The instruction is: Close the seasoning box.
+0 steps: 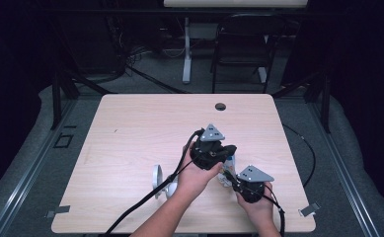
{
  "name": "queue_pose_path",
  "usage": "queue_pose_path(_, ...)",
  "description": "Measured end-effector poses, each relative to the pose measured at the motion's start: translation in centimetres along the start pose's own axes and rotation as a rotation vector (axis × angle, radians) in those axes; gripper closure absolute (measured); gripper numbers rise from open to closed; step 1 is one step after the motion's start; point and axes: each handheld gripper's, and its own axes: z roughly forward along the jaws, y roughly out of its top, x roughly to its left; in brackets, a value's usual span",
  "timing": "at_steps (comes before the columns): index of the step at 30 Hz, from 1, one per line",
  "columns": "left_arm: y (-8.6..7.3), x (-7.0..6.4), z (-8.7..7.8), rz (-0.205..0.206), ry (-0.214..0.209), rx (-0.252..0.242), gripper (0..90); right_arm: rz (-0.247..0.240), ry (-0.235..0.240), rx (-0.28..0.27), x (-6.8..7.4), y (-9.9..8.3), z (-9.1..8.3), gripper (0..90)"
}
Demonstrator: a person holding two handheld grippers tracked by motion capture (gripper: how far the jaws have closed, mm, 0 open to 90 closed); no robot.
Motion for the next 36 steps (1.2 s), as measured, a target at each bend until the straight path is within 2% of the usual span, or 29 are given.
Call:
queue_pose_path(6, -0.4, -1.2, 1.1, 0.011, -0.047, 0.008, 88.3, -0.005, -0.005, 0.018, -0.2, -0.5, -0.1, 85.6)
queue_pose_path(10, -0.7, -1.9, 1.4, 0.019, -0.06, 0.011, 88.0, -0.006, 0.0, 0.021, -0.3, -0.9, -0.5, 79.1)
queue_pose_path(16, -1.1, -2.4, 1.6, 0.019, -0.078, 0.002, 85.0, 0.017, 0.019, 0.023, -0.7, -1.3, -1.0, 74.1)
queue_pose_path(21, -1.1, -2.4, 1.5, 0.008, -0.067, -0.004, 75.6, 0.022, 0.029, 0.011, -0.7, -1.3, -1.1, 71.9)
queue_pose_path(27, -1.0, -2.1, 1.2, -0.017, -0.052, -0.012, 60.4, 0.017, 0.03, 0.015, -0.5, -1.3, -1.1, 67.4)
queue_pose_path(29, -0.9, -2.1, 1.1, -0.023, -0.05, -0.019, 59.5, 0.024, 0.034, 0.009, -0.5, -1.4, -1.0, 66.6)
queue_pose_path(33, -0.8, -2.1, 0.9, -0.03, -0.052, -0.031, 51.5, 0.018, 0.035, 0.018, -0.5, -1.4, -1.0, 65.3)
queue_pose_path(36, -0.6, -2.2, 0.7, -0.023, -0.044, -0.027, 48.9, 0.018, 0.037, 0.019, -0.4, -1.4, -1.0, 63.7)
